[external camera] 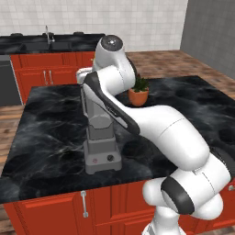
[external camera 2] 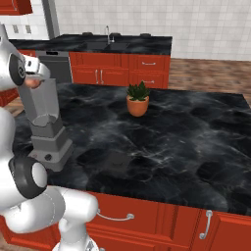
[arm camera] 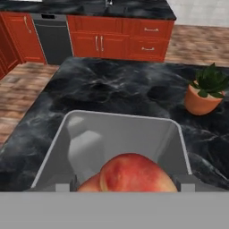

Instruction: Open the blender lid, put the peach in the blender, close the lid, and start the blender.

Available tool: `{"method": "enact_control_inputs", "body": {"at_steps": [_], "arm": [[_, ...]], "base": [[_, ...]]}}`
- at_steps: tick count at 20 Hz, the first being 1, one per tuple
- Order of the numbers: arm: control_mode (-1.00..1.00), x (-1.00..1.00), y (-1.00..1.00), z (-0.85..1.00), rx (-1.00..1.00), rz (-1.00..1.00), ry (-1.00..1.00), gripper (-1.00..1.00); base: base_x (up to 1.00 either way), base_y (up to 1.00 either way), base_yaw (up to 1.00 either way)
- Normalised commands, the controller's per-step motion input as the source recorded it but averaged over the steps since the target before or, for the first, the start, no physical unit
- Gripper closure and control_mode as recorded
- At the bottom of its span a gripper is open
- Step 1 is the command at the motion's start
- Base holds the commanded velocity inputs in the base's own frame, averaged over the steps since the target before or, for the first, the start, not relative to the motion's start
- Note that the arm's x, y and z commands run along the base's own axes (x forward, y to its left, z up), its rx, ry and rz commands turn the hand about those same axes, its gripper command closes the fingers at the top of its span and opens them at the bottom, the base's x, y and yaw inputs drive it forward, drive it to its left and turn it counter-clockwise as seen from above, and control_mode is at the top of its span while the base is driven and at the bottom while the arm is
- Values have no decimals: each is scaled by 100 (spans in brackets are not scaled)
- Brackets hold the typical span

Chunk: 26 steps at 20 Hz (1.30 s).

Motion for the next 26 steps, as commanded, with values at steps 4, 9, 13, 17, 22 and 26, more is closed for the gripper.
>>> {"method": "enact_control_inputs", "body": {"at_steps": [4, 9, 13, 17, 22, 26], "arm": [[-100, 26, 0, -66, 1, 0, 5, 100], [-100, 13, 0, -65, 2, 0, 9, 100], [-100, 0, 0, -46, 0, 0, 4, -100], [-100, 0, -4, -9, 1, 0, 0, -100], [-100, -1, -17, -1, 3, 0, -1, -100], [-100, -1, -20, 28, 2, 0, -5, -100]], "base": [[0, 0, 0], [0, 0, 0], [0, 0, 0], [0, 0, 0], [0, 0, 0], [0, 0, 0]]}}
